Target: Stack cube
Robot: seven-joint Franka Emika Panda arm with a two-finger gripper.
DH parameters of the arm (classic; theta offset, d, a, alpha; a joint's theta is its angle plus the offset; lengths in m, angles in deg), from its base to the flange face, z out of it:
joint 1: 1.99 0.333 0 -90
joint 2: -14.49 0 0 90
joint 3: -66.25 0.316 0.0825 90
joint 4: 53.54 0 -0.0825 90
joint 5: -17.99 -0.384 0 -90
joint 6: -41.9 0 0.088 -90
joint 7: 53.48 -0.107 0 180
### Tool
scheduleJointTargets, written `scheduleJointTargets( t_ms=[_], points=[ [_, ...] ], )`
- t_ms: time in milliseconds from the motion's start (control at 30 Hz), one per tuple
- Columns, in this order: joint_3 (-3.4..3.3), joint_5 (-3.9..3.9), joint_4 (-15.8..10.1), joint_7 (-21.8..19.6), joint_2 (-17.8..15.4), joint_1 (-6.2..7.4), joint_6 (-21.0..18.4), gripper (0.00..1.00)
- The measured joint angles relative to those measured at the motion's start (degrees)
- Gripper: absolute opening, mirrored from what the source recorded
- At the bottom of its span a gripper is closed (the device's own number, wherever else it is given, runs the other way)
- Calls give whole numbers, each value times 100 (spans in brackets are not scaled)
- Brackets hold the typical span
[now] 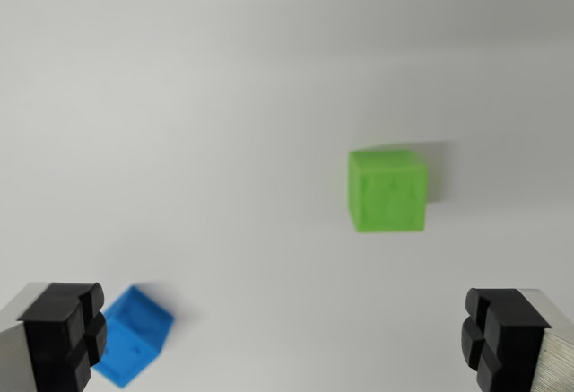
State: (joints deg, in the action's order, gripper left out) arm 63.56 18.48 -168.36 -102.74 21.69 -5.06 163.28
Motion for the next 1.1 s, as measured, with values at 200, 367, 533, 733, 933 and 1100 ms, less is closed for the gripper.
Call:
scheduleJointTargets(
  t_ms=[200,367,533,733,933,1100],
  points=[
    [-27,-1,-153,65,-2,-26,139,100],
    [-54,-4,-333,156,-16,-61,316,100],
    [-80,-11,-528,262,-21,-107,507,100],
    [-112,-22,-783,412,-21,-177,767,100],
    [-145,-41,-1044,577,-11,-253,1045,100],
    [-173,-64,-1245,730,29,-327,1295,100]
  ],
)
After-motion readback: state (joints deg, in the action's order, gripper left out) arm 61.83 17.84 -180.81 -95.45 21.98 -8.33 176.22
